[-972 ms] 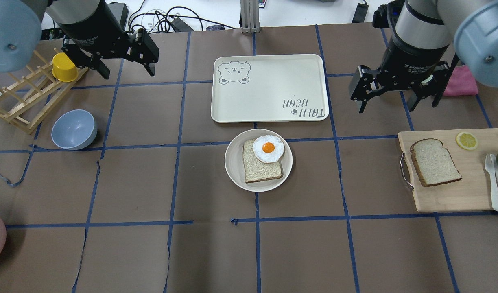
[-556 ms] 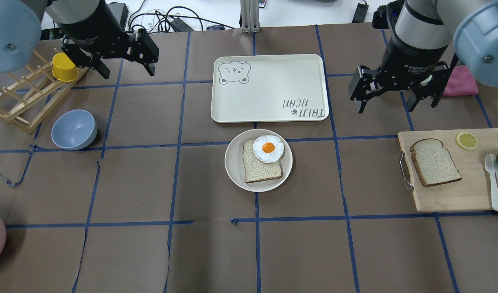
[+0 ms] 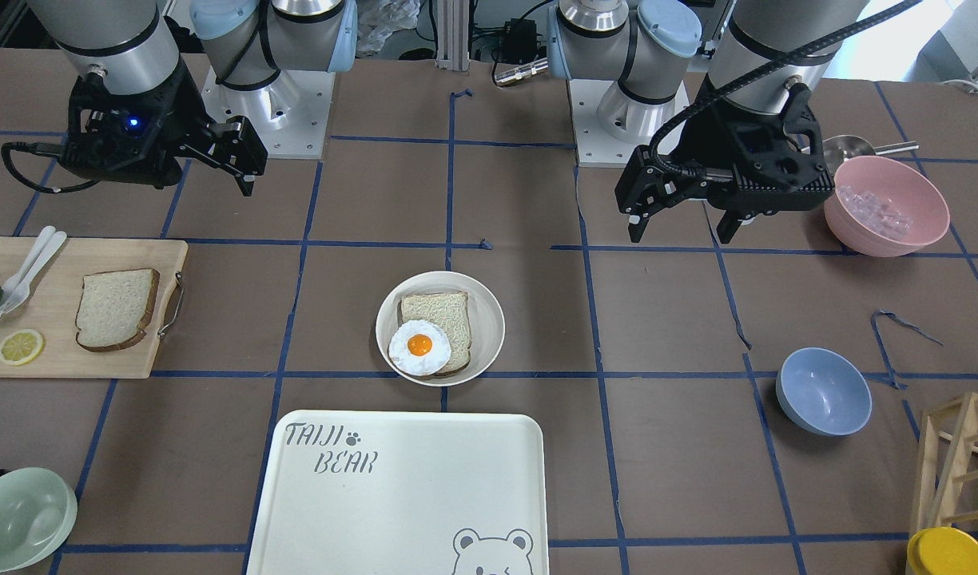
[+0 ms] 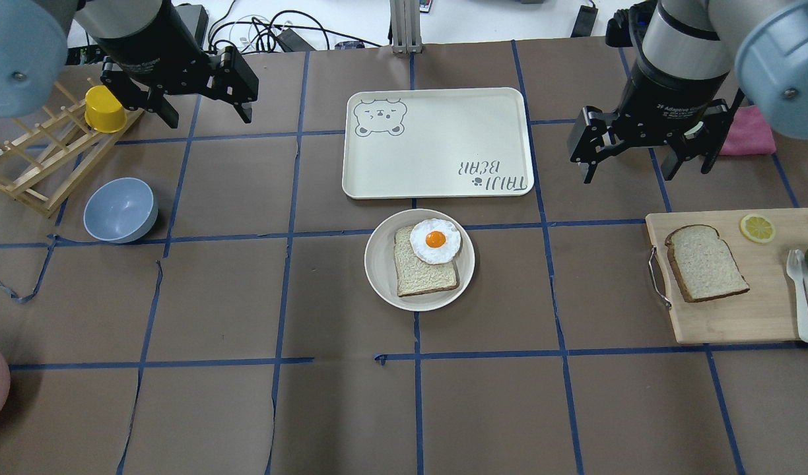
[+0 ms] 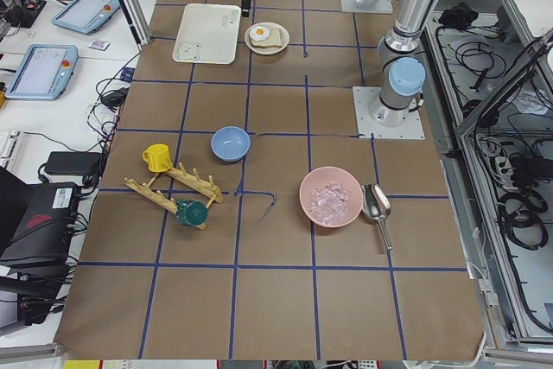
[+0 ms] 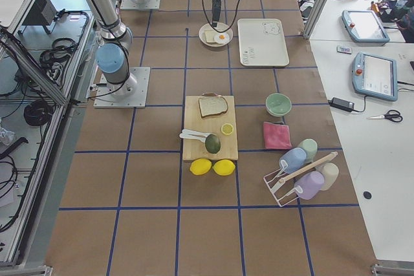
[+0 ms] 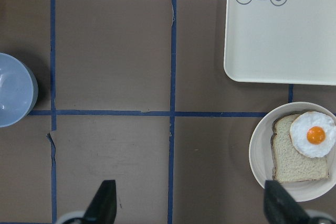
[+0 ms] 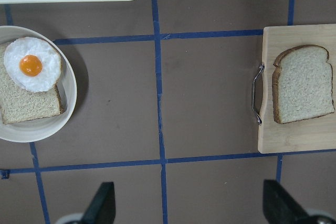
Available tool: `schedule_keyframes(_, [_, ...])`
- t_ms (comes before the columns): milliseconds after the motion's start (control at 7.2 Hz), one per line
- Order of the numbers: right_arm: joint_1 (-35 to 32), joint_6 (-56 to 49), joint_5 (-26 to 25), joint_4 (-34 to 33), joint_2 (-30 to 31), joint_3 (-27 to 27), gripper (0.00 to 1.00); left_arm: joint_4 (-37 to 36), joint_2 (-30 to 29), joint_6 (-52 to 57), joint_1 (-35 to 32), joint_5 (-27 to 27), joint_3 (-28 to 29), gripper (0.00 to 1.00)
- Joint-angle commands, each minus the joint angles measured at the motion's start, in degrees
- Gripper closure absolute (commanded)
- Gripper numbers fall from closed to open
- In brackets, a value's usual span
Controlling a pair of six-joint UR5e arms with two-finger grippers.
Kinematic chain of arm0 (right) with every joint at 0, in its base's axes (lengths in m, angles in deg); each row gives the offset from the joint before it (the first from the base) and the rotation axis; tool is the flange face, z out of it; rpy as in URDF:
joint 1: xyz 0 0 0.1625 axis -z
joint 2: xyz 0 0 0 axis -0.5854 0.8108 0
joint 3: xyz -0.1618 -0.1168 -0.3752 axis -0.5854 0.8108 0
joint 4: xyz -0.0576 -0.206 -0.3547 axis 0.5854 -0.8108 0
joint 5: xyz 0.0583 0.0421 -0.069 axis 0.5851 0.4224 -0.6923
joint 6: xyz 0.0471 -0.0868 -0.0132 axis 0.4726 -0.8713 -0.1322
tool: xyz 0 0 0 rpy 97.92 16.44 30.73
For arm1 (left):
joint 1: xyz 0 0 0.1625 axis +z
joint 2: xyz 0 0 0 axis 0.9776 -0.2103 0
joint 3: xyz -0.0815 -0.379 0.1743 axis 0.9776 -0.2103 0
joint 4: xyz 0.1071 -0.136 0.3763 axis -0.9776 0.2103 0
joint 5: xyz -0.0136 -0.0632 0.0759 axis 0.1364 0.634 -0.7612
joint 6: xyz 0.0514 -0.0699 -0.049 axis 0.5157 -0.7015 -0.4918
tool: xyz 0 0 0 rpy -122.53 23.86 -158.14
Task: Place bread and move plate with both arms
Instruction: 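Move the right gripper down over the bread slice on the cutting board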
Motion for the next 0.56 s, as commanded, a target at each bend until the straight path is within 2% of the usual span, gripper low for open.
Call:
schedule_keyframes(0, [2.2,-2.3,-0.1,-0.9,-0.4,-0.1,0.0,0.0,0.1,0.0,0.0,0.0,0.0,0.0])
schedule_keyframes(278, [8.5,-3.0,-0.1,-0.3,-2.3,-0.9,0.0,0.0,0.1,0.0,-0.1,0.0,0.0,0.0])
schedule_keyframes(417, [11.1,-3.0,-0.1,-1.1,-4.7,-3.2,0.0,0.0,0.1,0.0,-0.1,0.0,0.0,0.0])
